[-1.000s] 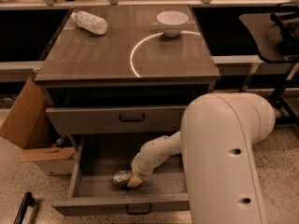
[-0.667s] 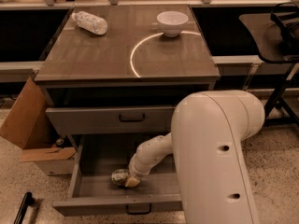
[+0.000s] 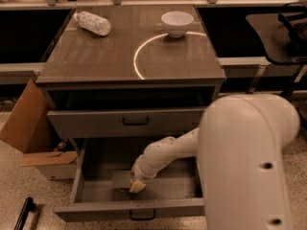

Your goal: Pick 7up can from middle drawer and place on counter

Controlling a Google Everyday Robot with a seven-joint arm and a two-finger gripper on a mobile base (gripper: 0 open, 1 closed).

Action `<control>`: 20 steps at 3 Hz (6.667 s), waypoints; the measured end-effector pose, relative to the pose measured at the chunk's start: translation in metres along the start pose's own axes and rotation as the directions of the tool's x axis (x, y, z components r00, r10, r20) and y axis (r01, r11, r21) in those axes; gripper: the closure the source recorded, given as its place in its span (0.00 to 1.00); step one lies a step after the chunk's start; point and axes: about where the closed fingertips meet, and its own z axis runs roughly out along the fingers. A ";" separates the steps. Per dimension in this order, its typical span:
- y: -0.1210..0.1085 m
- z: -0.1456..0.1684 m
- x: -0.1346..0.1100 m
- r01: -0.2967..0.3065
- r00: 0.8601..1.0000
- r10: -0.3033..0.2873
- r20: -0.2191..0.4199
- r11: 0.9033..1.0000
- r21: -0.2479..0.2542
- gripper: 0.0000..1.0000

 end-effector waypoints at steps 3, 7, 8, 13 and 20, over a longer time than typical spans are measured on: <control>0.000 -0.082 -0.004 0.074 0.987 -0.082 0.139 0.995 0.059 1.00; -0.001 -0.201 -0.012 0.203 0.964 -0.230 0.136 0.961 0.186 1.00; -0.003 -0.216 -0.013 0.203 0.962 -0.232 0.141 0.959 0.196 1.00; -0.023 -0.376 -0.049 0.339 0.925 -0.379 0.020 0.849 0.405 1.00; -0.152 -0.480 -0.074 0.093 0.993 -0.114 0.010 0.853 0.514 1.00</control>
Offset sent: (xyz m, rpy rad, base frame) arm -0.0071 -0.0476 0.1206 0.2073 -0.1282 0.0930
